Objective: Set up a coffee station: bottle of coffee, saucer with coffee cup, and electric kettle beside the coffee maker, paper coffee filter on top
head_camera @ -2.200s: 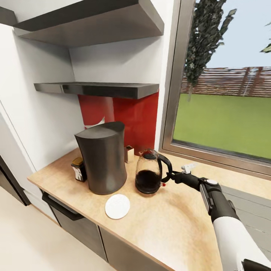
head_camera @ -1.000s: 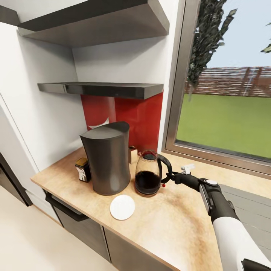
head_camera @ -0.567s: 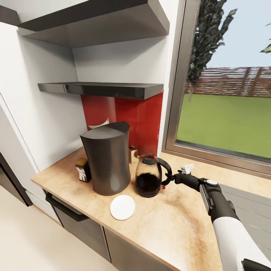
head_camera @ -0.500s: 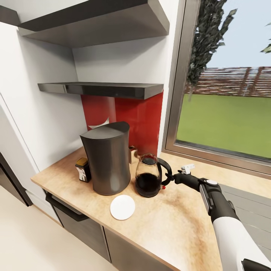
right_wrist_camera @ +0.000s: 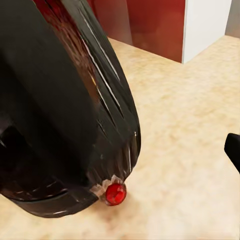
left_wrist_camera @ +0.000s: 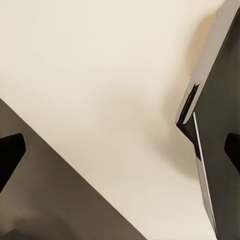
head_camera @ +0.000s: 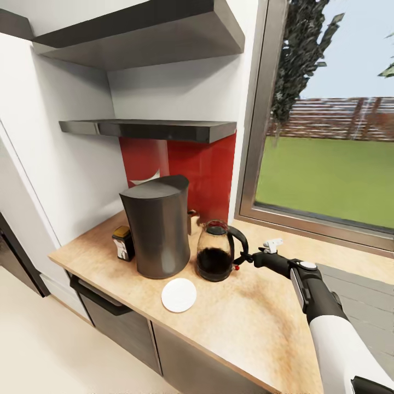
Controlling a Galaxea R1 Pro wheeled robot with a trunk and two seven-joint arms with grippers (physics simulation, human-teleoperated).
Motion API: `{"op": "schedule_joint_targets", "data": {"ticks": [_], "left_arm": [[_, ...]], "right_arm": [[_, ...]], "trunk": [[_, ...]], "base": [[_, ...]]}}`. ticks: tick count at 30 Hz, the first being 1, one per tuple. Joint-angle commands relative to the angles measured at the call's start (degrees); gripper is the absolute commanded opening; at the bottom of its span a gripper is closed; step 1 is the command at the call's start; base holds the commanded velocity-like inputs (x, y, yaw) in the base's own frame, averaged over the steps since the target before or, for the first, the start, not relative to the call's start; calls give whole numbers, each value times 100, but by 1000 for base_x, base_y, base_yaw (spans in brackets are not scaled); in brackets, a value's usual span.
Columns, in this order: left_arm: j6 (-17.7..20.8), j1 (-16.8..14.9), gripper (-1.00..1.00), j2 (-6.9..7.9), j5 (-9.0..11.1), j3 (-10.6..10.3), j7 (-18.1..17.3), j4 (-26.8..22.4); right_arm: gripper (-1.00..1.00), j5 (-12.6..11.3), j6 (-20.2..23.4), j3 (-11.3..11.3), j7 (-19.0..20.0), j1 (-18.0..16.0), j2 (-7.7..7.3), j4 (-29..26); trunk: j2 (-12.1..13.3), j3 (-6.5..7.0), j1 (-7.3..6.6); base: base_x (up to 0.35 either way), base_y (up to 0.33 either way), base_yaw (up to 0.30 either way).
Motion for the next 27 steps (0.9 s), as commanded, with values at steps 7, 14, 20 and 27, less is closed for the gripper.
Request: {"op": "schedule_joint_targets", "data": {"ticks": [7, 14, 20, 27], "left_arm": [[-18, -3, 100, -4, -68, 43, 6, -1], [-18, -3, 100, -5, -68, 43, 6, -1], [-18, -3, 100, -12, -68, 43, 6, -1], [-18, -3, 100, -18, -60, 43, 6, -9]], "right_arm": [[100, 36, 27, -20, 42, -7, 4, -7], [100, 36, 27, -20, 42, -6, 3, -7], [100, 36, 27, -20, 42, -6, 2, -7], [100, 36, 24, -20, 42, -8, 2, -7]], "trunk": [[-12, -11, 4], [-12, -11, 4], [-12, -11, 4], [-12, -11, 4]], "base": [[-206, 0, 0], [-331, 0, 0], [-337, -65, 0], [-310, -156, 0]]}}
